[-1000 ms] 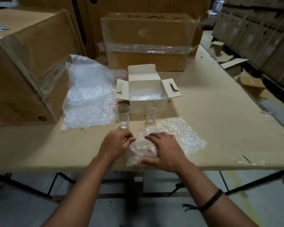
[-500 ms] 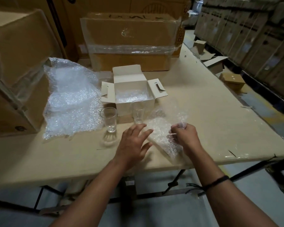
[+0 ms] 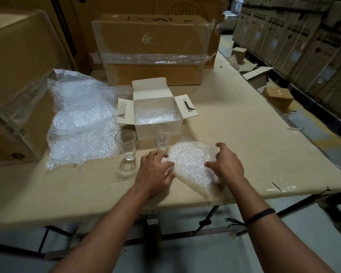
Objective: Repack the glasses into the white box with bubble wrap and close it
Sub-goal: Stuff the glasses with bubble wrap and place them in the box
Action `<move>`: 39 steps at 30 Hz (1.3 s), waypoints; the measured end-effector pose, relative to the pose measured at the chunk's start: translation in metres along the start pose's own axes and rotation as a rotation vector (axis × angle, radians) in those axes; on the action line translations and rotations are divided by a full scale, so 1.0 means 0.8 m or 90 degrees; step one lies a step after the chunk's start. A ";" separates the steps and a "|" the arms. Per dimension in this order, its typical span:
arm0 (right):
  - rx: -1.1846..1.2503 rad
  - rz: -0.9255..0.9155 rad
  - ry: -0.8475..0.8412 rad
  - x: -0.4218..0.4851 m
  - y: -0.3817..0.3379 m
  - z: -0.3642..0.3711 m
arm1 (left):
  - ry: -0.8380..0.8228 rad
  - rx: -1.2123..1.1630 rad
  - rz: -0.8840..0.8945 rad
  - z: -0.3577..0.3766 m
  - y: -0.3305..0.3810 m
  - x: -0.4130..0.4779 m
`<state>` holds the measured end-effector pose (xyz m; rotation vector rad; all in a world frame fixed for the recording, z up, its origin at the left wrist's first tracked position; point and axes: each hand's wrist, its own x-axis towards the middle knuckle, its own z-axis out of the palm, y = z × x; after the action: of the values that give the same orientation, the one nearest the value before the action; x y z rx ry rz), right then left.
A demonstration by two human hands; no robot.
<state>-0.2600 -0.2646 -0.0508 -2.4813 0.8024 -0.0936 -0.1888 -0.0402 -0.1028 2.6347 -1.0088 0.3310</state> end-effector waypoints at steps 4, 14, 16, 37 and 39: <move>-0.164 -0.297 0.077 -0.016 -0.010 0.000 | -0.007 -0.062 0.026 0.001 -0.002 0.007; -0.035 -0.267 -0.173 -0.022 -0.014 -0.007 | -0.037 -0.380 -0.210 -0.020 -0.007 0.004; 0.183 -0.191 -0.243 -0.018 -0.011 -0.010 | -0.124 -0.350 -0.238 -0.021 -0.008 0.005; -0.302 -0.336 -0.121 -0.017 -0.055 0.045 | 0.016 -0.286 -0.297 -0.022 -0.012 0.005; -0.320 -0.323 -0.104 -0.015 -0.064 0.039 | 0.057 -0.331 -0.316 -0.028 -0.023 -0.009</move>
<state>-0.2359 -0.2079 -0.0508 -3.0657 0.1136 0.1506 -0.1838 -0.0151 -0.0876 2.2577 -0.3230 0.0552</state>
